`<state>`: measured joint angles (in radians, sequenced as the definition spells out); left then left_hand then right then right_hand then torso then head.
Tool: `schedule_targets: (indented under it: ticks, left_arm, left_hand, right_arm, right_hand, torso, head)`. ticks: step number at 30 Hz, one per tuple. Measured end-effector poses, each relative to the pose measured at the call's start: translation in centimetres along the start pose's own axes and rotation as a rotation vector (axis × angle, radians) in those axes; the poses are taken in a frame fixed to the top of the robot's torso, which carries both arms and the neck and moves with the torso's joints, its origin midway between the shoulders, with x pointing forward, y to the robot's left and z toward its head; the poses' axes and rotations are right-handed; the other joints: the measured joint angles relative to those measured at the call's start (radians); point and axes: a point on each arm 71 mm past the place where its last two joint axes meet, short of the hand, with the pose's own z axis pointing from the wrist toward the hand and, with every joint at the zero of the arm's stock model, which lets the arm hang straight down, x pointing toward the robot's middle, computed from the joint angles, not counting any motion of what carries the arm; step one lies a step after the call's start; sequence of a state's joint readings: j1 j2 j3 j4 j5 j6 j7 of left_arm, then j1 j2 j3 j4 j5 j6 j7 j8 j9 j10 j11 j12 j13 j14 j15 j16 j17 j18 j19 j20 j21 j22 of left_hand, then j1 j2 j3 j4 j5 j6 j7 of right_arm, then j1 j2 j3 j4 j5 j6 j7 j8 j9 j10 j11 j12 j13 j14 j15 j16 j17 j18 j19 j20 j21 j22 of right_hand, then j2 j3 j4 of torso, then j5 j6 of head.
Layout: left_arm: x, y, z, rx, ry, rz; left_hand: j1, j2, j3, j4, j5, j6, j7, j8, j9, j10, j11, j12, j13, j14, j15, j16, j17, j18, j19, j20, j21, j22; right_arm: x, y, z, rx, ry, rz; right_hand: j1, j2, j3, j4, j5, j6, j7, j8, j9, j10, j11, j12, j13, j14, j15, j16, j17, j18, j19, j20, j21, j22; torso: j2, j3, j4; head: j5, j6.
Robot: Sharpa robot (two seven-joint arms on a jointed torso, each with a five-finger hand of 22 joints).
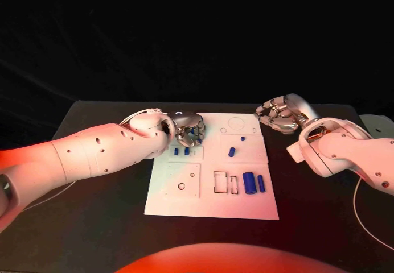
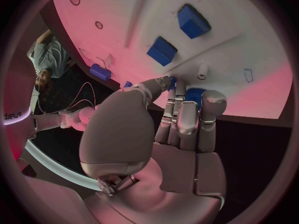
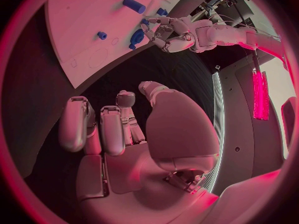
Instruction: Assemble the parts on the task board
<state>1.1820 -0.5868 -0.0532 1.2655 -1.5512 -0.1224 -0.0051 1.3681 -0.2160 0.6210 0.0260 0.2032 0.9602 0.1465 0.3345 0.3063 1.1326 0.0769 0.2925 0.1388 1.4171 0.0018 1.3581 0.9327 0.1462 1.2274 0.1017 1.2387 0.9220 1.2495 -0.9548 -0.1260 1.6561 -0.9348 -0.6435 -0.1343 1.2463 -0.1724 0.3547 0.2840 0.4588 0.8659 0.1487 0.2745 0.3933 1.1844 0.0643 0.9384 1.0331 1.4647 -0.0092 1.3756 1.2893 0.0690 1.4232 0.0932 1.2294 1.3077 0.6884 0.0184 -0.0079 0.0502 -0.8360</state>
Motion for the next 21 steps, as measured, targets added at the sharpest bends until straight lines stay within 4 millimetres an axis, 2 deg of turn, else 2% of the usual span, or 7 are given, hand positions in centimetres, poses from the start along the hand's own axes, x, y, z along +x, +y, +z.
schedule_targets:
  ticks: [11, 21]
  left_arm:
    - [-1.6, 0.2, -1.7, 0.01, -0.046, -0.023]
    - [-2.0, 1.7, -3.7, -0.025, -0.052, -0.036]
  left_hand:
    - [-0.004, -0.004, -0.003, 0.003, 0.0, 0.001, 0.001, 0.0, 0.0, 0.006, 0.0, -0.005, -0.002, 0.0, 0.0, 0.0, -0.003, 0.0, 0.0, 0.0, 0.0, 0.0]
    - [-0.004, -0.004, -0.003, 0.003, 0.0, 0.005, -0.002, -0.004, 0.001, 0.015, -0.002, -0.014, -0.003, 0.0, 0.0, 0.0, -0.004, 0.0, 0.0, 0.0, 0.0, 0.002]
  right_arm:
    - [-0.1, -0.1, 0.0, 0.002, -0.004, -0.001]
    - [-0.2, -0.2, 0.0, 0.004, -0.006, -0.002]
  right_hand:
    - [0.0, 0.0, 0.0, 0.0, 0.0, 0.0, 0.0, 0.0, 0.0, 0.0, 0.0, 0.0, 0.0, 0.0, 0.0, 0.0, 0.0, 0.0, 0.0, 0.0, 0.0, 0.0]
    - [0.0, 0.0, 0.0, 0.0, 0.0, 0.0, 0.0, 0.0, 0.0, 0.0, 0.0, 0.0, 0.0, 0.0, 0.0, 0.0, 0.0, 0.0, 0.0, 0.0, 0.0, 0.0]
  torso:
    - [-0.002, 0.0, 0.0012]
    - [-0.002, -0.0004, 0.0013]
  head:
    - [0.004, 0.006]
    - [0.007, 0.012]
